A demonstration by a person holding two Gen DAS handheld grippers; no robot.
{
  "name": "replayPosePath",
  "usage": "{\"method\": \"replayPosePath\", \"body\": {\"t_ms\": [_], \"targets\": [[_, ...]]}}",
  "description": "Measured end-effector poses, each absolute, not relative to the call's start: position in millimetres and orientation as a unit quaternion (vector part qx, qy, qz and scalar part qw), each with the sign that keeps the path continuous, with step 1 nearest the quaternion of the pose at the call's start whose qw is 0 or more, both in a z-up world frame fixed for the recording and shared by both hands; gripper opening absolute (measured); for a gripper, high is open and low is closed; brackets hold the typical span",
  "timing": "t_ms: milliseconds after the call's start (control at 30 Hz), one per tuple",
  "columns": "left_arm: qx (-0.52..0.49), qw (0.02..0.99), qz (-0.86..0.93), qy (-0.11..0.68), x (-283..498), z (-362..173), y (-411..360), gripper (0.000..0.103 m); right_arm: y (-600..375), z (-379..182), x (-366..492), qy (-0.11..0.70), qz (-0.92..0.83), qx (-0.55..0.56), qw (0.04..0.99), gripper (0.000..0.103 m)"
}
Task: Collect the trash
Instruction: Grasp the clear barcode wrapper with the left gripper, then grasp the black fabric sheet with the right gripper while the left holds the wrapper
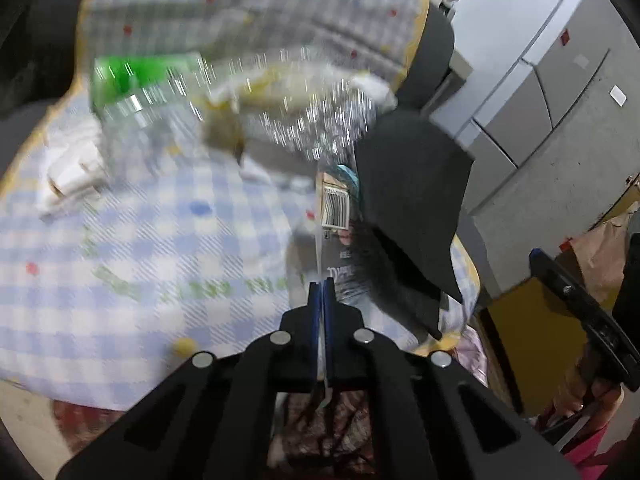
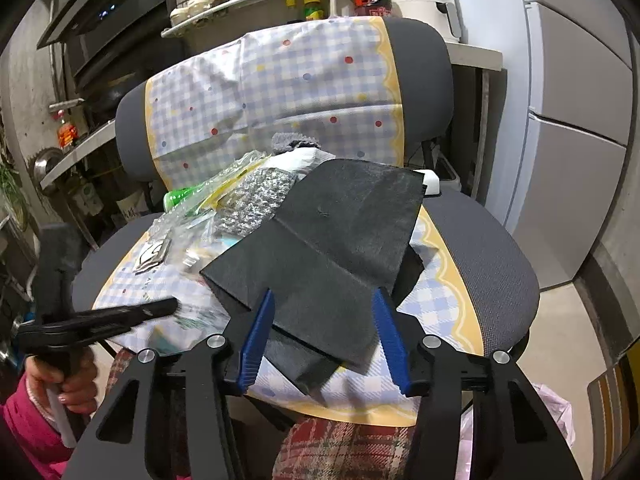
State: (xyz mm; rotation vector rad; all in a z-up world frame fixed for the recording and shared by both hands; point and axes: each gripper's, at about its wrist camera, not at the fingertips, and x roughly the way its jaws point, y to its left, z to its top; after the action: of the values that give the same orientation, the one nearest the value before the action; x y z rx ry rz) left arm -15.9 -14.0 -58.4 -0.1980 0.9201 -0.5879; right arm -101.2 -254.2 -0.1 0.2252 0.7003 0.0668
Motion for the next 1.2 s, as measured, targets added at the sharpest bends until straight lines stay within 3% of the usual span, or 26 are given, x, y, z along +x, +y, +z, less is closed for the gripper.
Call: {"method": "replayPosePath", "body": {"t_ms": [233,300,333,433,633,867,967,1133,1200], "targets": [[-0.044,0.921,-0.189,0.338,-34,0,20,0.0,-257,-18,-90,0.363,0.026,0.124,0.923,0.053],[-0.044,0.926,-0.18,0.328,-35,8,29,0.0,-251,-23,-87,0.37,0.033,0.117,0.921,0.06],[-0.045,0.928,-0.177,0.325,-33,10,32,0.0,-244,-25,-85,0.371,0.042,0.108,0.922,0.067],[-0.053,0.927,-0.179,0.324,-29,12,35,0.0,-220,-34,-84,0.374,0.069,0.065,0.922,0.074],[-0.063,0.919,-0.191,0.339,-34,0,45,0.0,-182,-65,-82,0.398,0.092,-0.1,0.907,0.079],[-0.06,0.91,-0.203,0.358,-32,-14,37,0.0,-192,-98,-83,0.4,0.109,-0.175,0.893,0.08],[-0.055,0.91,-0.203,0.358,-33,-15,34,0.0,-197,-105,-78,0.4,0.124,-0.186,0.889,0.072],[-0.05,0.914,-0.195,0.352,-37,-12,37,0.0,-198,-86,-82,0.396,0.144,-0.151,0.894,0.013],[-0.051,0.915,-0.192,0.35,-38,-11,40,0.0,-203,-67,-83,0.384,0.151,-0.1,0.905,0.009]]}}
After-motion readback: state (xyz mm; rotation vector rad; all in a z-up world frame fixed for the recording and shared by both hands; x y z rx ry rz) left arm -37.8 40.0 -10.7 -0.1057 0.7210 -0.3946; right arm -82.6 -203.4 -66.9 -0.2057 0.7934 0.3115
